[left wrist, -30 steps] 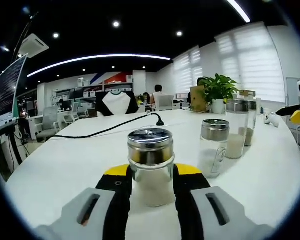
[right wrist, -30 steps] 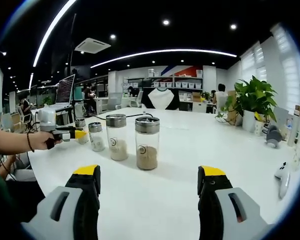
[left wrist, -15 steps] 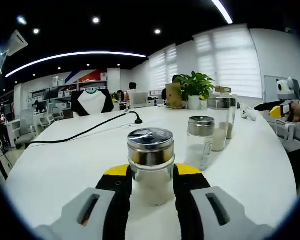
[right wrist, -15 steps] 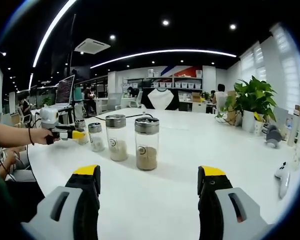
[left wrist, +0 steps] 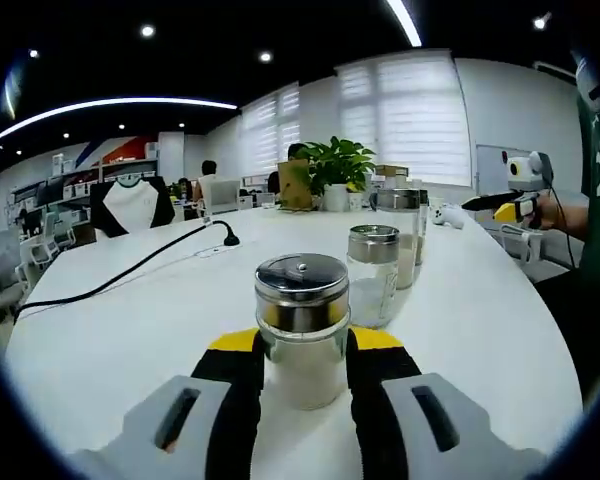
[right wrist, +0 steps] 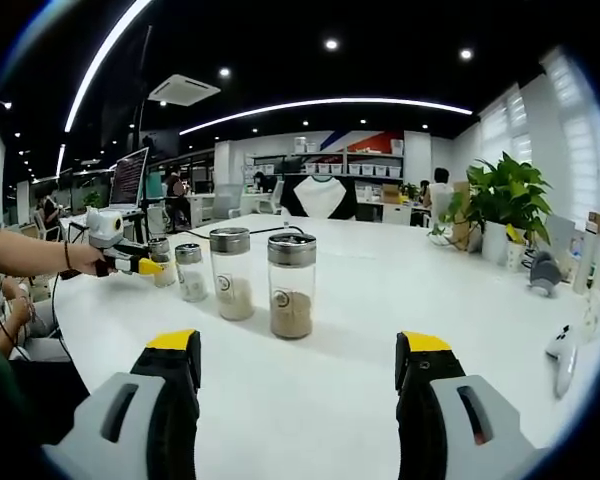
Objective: Rotate the seasoning bottle until the label or dispensing opening points toward the visible target arrow and the bottle remains upright within the marked orientation range
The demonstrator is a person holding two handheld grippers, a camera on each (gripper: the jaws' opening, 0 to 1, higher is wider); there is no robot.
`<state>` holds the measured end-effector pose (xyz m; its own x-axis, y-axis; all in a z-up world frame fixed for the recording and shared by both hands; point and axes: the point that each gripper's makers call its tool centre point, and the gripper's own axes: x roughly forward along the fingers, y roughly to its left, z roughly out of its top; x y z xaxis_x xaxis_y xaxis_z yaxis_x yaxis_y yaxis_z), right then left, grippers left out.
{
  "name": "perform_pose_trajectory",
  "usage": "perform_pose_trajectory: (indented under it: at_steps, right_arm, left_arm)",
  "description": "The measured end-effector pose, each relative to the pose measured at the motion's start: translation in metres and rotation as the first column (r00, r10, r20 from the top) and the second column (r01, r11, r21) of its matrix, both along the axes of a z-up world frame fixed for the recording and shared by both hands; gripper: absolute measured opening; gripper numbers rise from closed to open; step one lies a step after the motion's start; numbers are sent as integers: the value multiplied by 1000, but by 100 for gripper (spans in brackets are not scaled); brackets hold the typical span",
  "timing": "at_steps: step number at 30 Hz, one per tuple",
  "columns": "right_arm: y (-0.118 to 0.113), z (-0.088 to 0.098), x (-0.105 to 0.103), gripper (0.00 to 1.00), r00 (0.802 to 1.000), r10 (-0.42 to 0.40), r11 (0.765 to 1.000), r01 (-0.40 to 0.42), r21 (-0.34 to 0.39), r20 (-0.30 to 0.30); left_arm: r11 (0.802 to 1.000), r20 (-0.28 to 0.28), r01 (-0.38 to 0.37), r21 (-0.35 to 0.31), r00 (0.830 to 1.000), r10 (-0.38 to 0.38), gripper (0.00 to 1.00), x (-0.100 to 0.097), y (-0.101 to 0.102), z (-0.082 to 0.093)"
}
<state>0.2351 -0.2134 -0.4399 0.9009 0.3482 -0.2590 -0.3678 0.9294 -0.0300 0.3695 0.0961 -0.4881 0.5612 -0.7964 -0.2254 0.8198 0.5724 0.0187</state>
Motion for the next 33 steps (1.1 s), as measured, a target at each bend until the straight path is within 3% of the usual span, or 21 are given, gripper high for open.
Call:
perform_pose_trajectory:
  at_steps: [5, 7, 11, 15, 17, 20, 23, 27, 29, 31, 33]
  right_arm:
    - [0, 2, 1, 81, 1000, -1, 1000, 1, 0, 3]
    - [-1, 2, 1, 81, 1000, -5, 1000, 5, 0, 5]
    - [-3, 2, 1, 81, 1000, -12, 1000, 12, 6, 4]
    - [-4, 0, 0, 81, 1000, -9, 1000, 9, -5, 1]
    - [-5, 1, 0, 81, 1000, -13, 1000, 13, -3, 4]
    - [-6, 0, 0, 81, 1000, -19, 1000, 19, 9, 4]
    - [-5, -1, 0, 81, 1000, -16, 1000, 16, 10, 4]
    - [-5, 0, 0, 81, 1000, -14, 1000, 13, 16, 10]
    - [-5, -1, -1, 81, 1000, -11, 1000, 11, 19, 6]
    - [-5, -1, -2, 81, 1000, -12, 1000, 12, 19, 10]
    - [-4, -3, -3, 81, 1000, -10, 999, 10, 32, 4]
  left_arm:
    - [999, -1, -28, -40, 1000, 28, 37, -2, 0, 2]
    - [989, 31, -83, -125, 996, 87, 50, -1, 3, 13]
    - [985, 38, -150, -89, 987, 154, 54, -15, 8, 9]
    - [960, 42, -268, -80, 961, 272, 54, -23, 15, 12]
    - [948, -4, -310, -69, 951, 310, 55, -27, 16, 7]
    - [935, 16, -350, -63, 936, 351, 57, -33, 12, 10]
    - [903, 37, -423, -69, 904, 426, 56, -31, 11, 15]
    - [836, 1, -541, -94, 839, 543, 56, -26, 12, 18]
    - [830, 3, -549, -95, 834, 552, 55, -27, 6, 17]
    - [809, 19, -582, -85, 811, 585, 55, -26, 8, 16]
    - [784, 6, -610, -119, 789, 615, 55, -21, 11, 17]
